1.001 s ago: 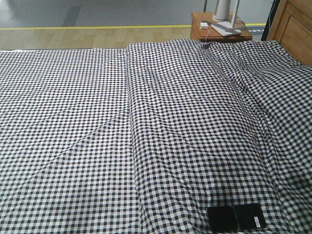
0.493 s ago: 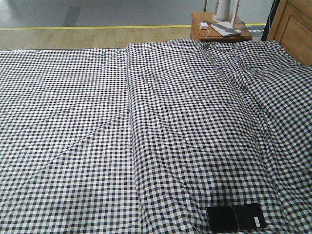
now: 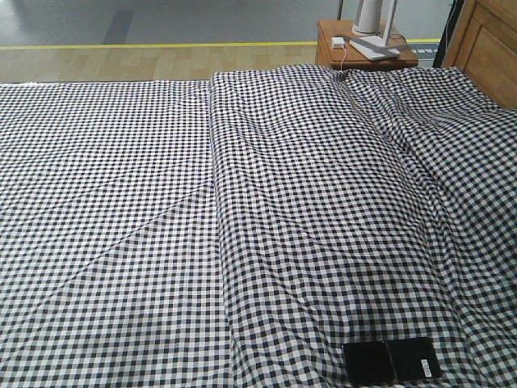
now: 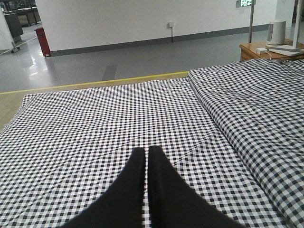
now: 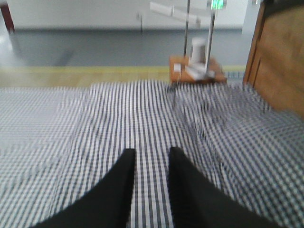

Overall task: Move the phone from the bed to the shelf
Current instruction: 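Lower the right gripper toward the black phone on the bed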

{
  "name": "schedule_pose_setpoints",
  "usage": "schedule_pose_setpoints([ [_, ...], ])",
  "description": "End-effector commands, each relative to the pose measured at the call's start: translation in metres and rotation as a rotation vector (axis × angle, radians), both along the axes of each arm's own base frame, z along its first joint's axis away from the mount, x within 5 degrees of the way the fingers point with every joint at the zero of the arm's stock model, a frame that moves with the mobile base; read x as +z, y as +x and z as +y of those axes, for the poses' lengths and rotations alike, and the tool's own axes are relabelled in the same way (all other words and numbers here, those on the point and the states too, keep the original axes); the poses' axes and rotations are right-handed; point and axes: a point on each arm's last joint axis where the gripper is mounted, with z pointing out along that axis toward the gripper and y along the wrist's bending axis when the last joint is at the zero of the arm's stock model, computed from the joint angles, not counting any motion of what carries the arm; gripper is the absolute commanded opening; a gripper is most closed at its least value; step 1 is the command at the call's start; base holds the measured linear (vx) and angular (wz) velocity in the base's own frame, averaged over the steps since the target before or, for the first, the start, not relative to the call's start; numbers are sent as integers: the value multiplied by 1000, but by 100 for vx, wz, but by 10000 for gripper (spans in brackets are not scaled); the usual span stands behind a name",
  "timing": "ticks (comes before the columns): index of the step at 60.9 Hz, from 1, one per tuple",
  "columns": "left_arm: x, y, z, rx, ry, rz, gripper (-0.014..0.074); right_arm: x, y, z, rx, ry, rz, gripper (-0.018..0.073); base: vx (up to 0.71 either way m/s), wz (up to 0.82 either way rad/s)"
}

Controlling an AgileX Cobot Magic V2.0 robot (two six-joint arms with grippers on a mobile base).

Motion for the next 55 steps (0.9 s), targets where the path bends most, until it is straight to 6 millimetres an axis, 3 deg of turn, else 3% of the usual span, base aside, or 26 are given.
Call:
schedule_pose_setpoints([
  [1,15,-1,0,-4,-7,-108,1,4,14,-1,-5,-19,9,355,0,0],
  [15,15,-1,0,-4,-7,-108,1,-15,32,-1,-3,-12,169,723,0,0],
  [39,15,-1,0,-4,-7,-108,1,-17,34,-2,-19,-2,231,715,0,0],
  [55,15,-1,0,-4,-7,-108,1,3,27,-18,-185,-80,299,707,0,0],
])
